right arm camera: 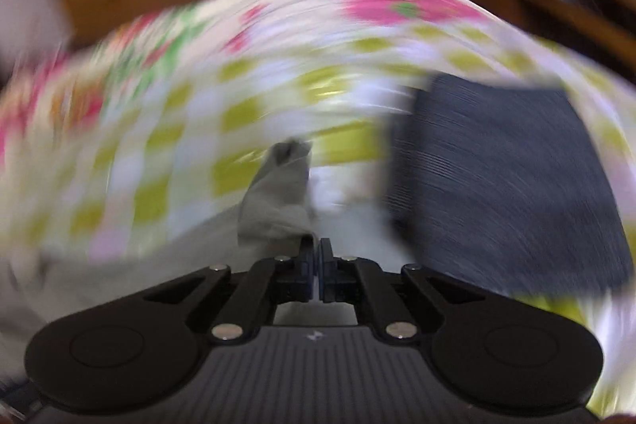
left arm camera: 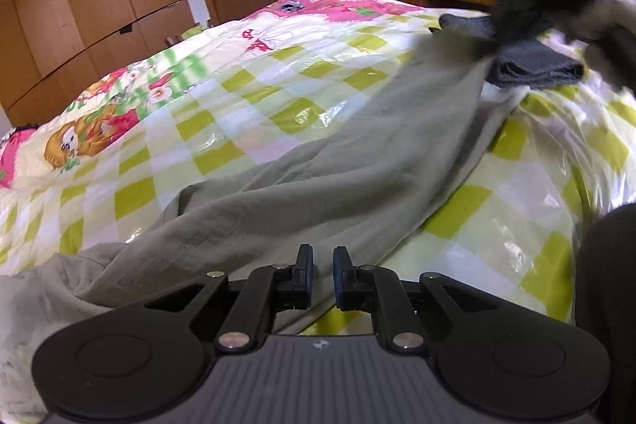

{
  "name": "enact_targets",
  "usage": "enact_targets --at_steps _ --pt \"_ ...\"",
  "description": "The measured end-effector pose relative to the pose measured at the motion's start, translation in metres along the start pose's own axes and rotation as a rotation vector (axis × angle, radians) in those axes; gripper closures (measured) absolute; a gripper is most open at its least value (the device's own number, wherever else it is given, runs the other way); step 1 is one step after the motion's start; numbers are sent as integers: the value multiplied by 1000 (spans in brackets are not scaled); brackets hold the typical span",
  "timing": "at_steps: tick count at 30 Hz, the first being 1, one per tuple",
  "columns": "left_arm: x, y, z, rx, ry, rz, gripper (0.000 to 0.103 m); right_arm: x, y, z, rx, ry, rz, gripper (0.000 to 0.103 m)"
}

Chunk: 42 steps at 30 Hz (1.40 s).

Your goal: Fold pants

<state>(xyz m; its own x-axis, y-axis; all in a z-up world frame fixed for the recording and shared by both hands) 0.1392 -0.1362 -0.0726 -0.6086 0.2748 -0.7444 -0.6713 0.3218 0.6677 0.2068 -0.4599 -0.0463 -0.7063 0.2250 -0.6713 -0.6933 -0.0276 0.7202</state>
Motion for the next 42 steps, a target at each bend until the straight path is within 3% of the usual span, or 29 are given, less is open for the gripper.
enact_targets --at_steps 5,12,14,16,19,20,21,23,27,29,30,31,33,35,38,42 --pt "10 -1 -1 -10 6 35 75 46 -10 -45 -31 -212 73 101" --pt "17 2 3 -50 -23 57 75 48 -13 -48 -82 -314 -2 83" --pt "17 4 7 -63 -14 55 75 45 -12 -49 -72 -308 -14 77" --pt "18 6 13 -73 2 55 75 39 -14 -42 -80 -281 -46 78" --pt "18 9 25 -107 10 48 75 28 -19 -34 -71 -224 -32 96" --pt "17 11 31 -121 15 40 75 23 -14 -35 -69 -231 -56 96" --pt "15 15 38 -132 27 31 75 19 -10 -41 -42 -238 -74 96" --pt "15 21 51 -140 39 30 74 21 -3 -52 38 -207 -46 84" --pt "14 35 82 -178 2 11 74 26 35 -32 163 -26 -53 83" --pt "10 40 99 -189 8 -2 71 15 48 17 86 112 -89 76" --pt "7 43 110 -194 16 -12 68 10 46 50 -5 165 -85 70" --pt "3 45 120 -205 23 -24 64 6 38 82 -117 196 -66 58" --pt "-2 52 146 -253 39 -57 62 6 13 157 -383 232 14 58" --pt "-4 57 175 -303 72 -76 62 12 -19 226 -570 243 110 58" --pt "-1 53 214 -371 105 -75 62 23 -64 302 -679 325 204 58" --pt "2 38 242 -360 142 -58 62 53 -84 355 -774 419 367 58"
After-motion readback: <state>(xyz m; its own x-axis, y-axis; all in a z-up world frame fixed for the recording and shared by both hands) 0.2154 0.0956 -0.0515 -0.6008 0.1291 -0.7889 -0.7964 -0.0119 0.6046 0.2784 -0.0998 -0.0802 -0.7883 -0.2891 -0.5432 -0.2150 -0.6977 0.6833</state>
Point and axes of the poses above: each gripper's, at about its wrist camera, not at the fingertips, and y roughly against the way its jaws point, z to its left, x to its underside, the point moved 10 cm from there along -y, roughly the way its jaws point, and after that the axes turned 14 degrees about y, right-handed, at the moved point
